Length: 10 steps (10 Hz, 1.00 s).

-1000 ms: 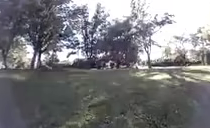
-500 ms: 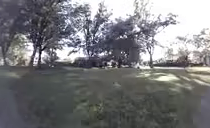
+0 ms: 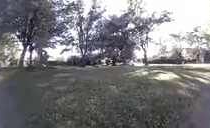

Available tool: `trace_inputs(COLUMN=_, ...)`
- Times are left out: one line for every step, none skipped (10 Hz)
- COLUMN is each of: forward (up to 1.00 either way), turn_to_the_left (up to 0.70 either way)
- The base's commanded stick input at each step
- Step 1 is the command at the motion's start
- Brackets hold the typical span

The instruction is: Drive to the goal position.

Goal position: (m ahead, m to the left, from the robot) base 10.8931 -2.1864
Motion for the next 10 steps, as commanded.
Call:
trace_inputs(forward=0.97, turn_to_the_left=0.0)
trace_inputs(forward=1.0, turn_to_the_left=0.0)
trace_inputs(forward=1.0, turn_to_the_left=0.0)
trace_inputs(forward=1.0, turn_to_the_left=0.01)
trace_inputs(forward=1.0, turn_to_the_left=0.02)
trace_inputs(forward=0.99, turn_to_the_left=0.02)
trace_inputs(forward=0.99, turn_to_the_left=0.01)
trace_inputs(forward=0.99, turn_to_the_left=0.0)
trace_inputs(forward=0.99, turn_to_the_left=0.0)
trace_inputs(forward=0.99, turn_to_the_left=0.0)
